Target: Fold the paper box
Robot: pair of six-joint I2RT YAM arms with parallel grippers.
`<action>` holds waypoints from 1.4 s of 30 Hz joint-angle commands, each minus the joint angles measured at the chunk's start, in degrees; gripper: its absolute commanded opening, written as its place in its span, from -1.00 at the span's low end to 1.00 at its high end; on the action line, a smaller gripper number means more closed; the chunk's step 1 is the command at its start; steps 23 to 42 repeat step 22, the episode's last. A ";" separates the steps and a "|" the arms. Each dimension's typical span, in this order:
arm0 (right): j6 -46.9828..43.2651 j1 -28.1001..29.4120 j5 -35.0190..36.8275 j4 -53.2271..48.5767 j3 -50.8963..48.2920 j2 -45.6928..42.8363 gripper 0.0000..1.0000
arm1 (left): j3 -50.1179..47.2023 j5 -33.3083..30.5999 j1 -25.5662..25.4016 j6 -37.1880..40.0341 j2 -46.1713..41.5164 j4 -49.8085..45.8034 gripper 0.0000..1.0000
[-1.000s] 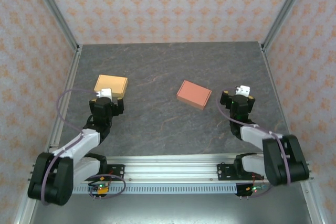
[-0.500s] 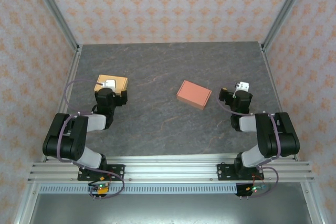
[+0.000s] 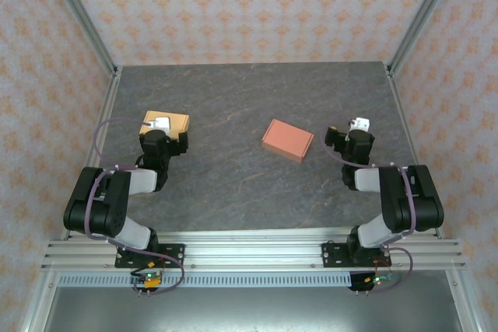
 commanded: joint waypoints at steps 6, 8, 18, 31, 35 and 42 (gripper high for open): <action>0.73 -0.24 1.09 -0.42 1.06 0.12 0.99 | 0.66 -0.66 0.33 -0.47 -0.08 1.92 1.00; 0.78 -0.20 0.99 -0.63 1.25 0.17 0.98 | 0.65 -0.66 0.38 -0.42 -0.08 1.97 1.00; 1.02 -0.38 0.57 -1.61 1.87 0.64 0.98 | 0.66 -0.66 0.33 -0.52 -0.08 1.96 1.00; 0.96 -0.39 0.65 -0.78 1.12 0.09 0.98 | 0.66 -0.61 0.36 -0.57 -0.08 1.96 1.00; 0.96 -0.39 0.65 -0.78 1.12 0.09 0.98 | 0.66 -0.61 0.36 -0.57 -0.08 1.96 1.00; 0.96 -0.39 0.65 -0.78 1.12 0.09 0.98 | 0.66 -0.61 0.36 -0.57 -0.08 1.96 1.00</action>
